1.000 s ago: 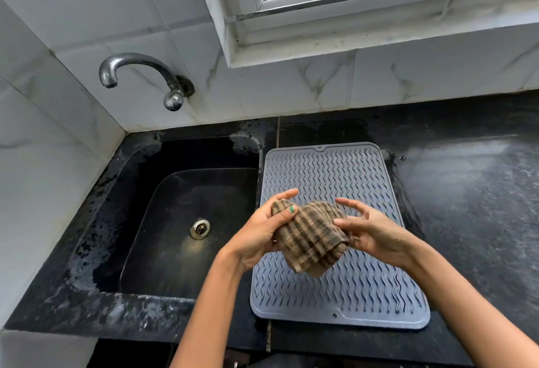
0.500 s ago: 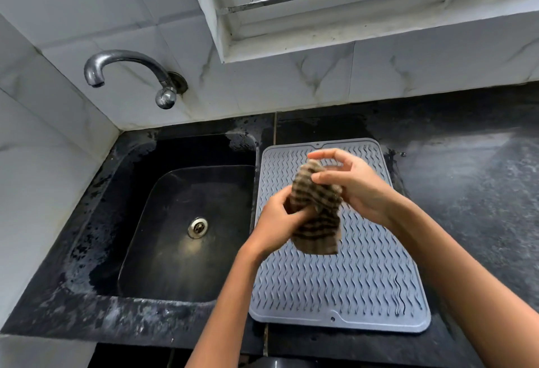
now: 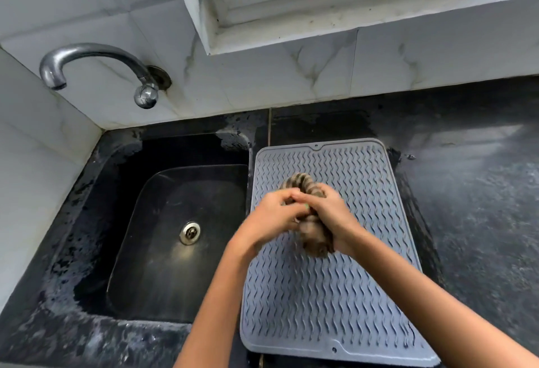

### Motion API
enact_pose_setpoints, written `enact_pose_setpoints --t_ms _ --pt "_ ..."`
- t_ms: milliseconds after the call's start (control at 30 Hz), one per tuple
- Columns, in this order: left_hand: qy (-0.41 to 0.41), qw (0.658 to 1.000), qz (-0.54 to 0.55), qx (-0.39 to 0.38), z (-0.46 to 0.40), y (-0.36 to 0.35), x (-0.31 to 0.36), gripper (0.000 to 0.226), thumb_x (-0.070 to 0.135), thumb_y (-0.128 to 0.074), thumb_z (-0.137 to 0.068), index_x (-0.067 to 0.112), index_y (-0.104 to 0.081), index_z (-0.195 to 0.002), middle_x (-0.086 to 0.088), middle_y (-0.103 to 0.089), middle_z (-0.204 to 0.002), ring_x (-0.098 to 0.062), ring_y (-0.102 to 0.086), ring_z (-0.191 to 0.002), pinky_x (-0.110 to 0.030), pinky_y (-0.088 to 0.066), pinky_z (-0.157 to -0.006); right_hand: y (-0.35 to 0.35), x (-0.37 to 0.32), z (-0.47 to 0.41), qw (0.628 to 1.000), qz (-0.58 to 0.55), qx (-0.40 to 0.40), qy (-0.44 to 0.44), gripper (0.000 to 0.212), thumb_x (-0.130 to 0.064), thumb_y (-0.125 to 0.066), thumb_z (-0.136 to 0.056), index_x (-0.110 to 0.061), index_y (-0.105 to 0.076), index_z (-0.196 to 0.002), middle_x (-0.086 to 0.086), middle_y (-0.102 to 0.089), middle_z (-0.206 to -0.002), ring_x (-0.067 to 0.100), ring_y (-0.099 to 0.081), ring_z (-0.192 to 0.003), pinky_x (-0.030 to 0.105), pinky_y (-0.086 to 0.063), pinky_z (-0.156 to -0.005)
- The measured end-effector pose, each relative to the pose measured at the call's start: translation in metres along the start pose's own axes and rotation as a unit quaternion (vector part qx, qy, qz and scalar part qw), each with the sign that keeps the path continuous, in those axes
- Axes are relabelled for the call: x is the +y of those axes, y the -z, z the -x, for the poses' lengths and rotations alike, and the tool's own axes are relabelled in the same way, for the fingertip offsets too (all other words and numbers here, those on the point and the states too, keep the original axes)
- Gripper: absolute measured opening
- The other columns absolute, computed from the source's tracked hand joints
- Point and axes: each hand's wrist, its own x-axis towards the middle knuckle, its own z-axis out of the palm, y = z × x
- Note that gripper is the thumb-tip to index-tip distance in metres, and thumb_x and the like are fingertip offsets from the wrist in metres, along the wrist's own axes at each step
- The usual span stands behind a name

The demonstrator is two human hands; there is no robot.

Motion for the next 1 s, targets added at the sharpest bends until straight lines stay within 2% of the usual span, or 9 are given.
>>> enact_pose_setpoints --t_ms 67,133,200,267,400,633,700,867,1000 --pt "-0.011 0.994 0.015 0.108 -0.025 0.024 0.004 0.017 0.019 -0.054 -0.092 0.017 -0.07 -0.1 0.003 -0.076 -0.074 -0.011 -0.072 -0.066 -0.021 -0.055 -0.056 0.001 -0.017 -0.022 0.994 0.072 0.065 0.059 0.022 -0.001 -0.059 -0.079 -0.017 -0.058 -0.094 0.009 -0.068 -0.087 0.02 -0.064 -0.073 0.027 -0.052 -0.059" --pt "-0.024 0.956 -0.09 0.277 -0.063 0.05 -0.001 0.018 0.026 -0.056 -0.09 0.023 -0.07 -0.101 0.008 -0.075 -0.083 -0.014 -0.07 -0.081 -0.03 -0.054 -0.075 -0.003 -0.035 -0.049 0.965 0.177 0.118 0.156 0.04 0.003 -0.05 -0.075 -0.025 -0.057 -0.104 0.002 -0.066 -0.094 0.019 -0.062 -0.085 0.027 -0.053 -0.069" --pt "-0.007 0.905 -0.202 0.374 -0.098 0.069 -0.008 0.017 0.032 -0.057 -0.09 0.032 -0.066 -0.104 0.012 -0.069 -0.103 -0.014 -0.06 -0.104 -0.036 -0.037 -0.092 -0.013 -0.05 -0.079 0.922 0.284 0.114 0.239 0.059 0.004 -0.048 -0.075 -0.028 -0.051 -0.125 0.005 -0.059 -0.116 0.022 -0.057 -0.103 0.036 -0.05 -0.089" --pt "0.036 0.889 -0.278 0.361 -0.131 0.078 -0.017 0.022 0.035 -0.056 -0.09 0.035 -0.063 -0.111 0.006 -0.059 -0.124 -0.021 -0.045 -0.121 -0.043 -0.027 -0.1 -0.03 -0.056 -0.112 0.853 0.421 0.079 0.297 0.066 0.005 -0.051 -0.077 -0.029 -0.046 -0.133 0.005 -0.053 -0.129 0.026 -0.05 -0.113 0.042 -0.045 -0.096" --pt "0.128 0.874 -0.284 0.373 -0.161 0.078 -0.029 0.03 0.029 -0.057 -0.085 0.036 -0.059 -0.114 0.003 -0.038 -0.144 -0.026 -0.03 -0.131 -0.047 -0.017 -0.11 -0.052 -0.038 -0.158 0.634 0.694 -0.012 0.341 0.059 -0.005 -0.052 -0.088 -0.032 -0.042 -0.139 0.002 -0.045 -0.143 0.032 -0.043 -0.119 0.047 -0.038 -0.092" --pt "0.175 0.891 -0.187 0.376 -0.165 0.091 -0.026 0.041 0.043 -0.081 -0.067 0.041 -0.059 -0.102 0.001 -0.014 -0.155 -0.028 -0.02 -0.138 -0.05 -0.011 -0.113 0.01 -0.062 -0.166 0.472 0.785 -0.028 0.4 0.041 -0.012 -0.06 -0.084 -0.031 -0.061 -0.121 -0.004 -0.057 -0.127 0.026 -0.046 -0.102 0.043 -0.038 -0.075" --pt "0.181 0.892 -0.186 0.371 -0.166 0.093 -0.027 0.044 0.044 -0.082 -0.065 0.04 -0.06 -0.103 0.0 -0.012 -0.156 -0.028 -0.018 -0.139 -0.05 -0.011 -0.113 0.038 -0.07 -0.159 0.456 0.799 -0.006 0.392 0.031 -0.015 -0.06 -0.086 -0.027 -0.066 -0.114 -0.005 -0.06 -0.121 0.024 -0.047 -0.101 0.041 -0.036 -0.075" --pt "0.174 0.893 -0.21 0.358 -0.166 0.098 -0.023 0.049 0.046 -0.084 -0.062 0.038 -0.06 -0.104 -0.001 -0.013 -0.155 -0.028 -0.017 -0.139 -0.049 -0.011 -0.113 0.045 -0.09 -0.142 0.476 0.794 0.06 0.374 0.016 -0.012 -0.057 -0.082 -0.017 -0.071 -0.087 -0.003 -0.068 -0.096 0.025 -0.049 -0.094 0.039 -0.031 -0.073" --pt "0.186 0.889 -0.241 0.341 -0.167 0.103 -0.016 0.06 0.049 -0.084 -0.058 0.037 -0.057 -0.11 -0.003 -0.011 -0.155 -0.029 -0.016 -0.139 -0.048 -0.012 -0.113 -0.001 -0.098 -0.146 0.657 0.645 0.131 0.369 0.029 -0.009 -0.057 -0.073 -0.024 -0.072 -0.093 0.003 -0.069 -0.103 0.029 -0.05 -0.101 0.04 -0.032 -0.078"
